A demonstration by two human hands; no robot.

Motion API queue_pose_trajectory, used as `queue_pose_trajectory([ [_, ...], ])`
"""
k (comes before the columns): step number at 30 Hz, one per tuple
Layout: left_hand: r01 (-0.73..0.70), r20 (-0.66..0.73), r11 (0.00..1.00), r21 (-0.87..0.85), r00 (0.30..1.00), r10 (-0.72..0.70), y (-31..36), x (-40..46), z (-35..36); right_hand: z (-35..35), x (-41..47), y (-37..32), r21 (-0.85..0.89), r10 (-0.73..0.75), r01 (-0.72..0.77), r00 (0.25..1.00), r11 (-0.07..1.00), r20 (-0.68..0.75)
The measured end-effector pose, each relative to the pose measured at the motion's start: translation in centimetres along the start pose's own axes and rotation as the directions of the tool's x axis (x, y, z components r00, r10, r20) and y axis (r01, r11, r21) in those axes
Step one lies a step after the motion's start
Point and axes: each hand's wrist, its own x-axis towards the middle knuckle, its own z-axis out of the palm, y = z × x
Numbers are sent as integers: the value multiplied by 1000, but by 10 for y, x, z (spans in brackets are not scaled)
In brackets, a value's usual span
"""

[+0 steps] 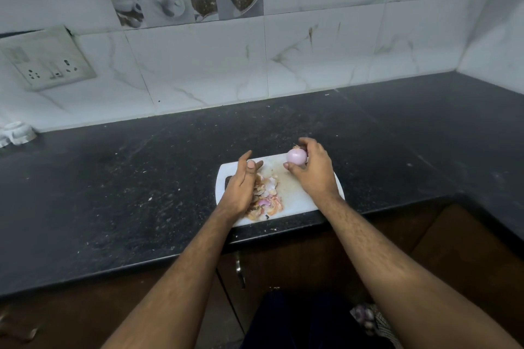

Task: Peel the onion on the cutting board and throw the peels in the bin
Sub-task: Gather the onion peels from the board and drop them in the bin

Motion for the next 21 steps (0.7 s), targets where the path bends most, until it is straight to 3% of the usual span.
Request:
queue_pose_trajectory([
  [8, -2, 29, 1000, 30, 1000, 1, 7, -4, 3, 5, -1, 16, -102, 16, -8, 997, 995, 77],
  [14, -1, -9, 1000, 4, 1000, 1, 7, -4, 4, 2, -3, 15, -128, 27, -20, 998, 992, 52],
  [21, 27, -111, 992, -120, 993, -40, 4, 0, -1, -4, -16, 9, -58, -103, 101, 994, 993, -21],
])
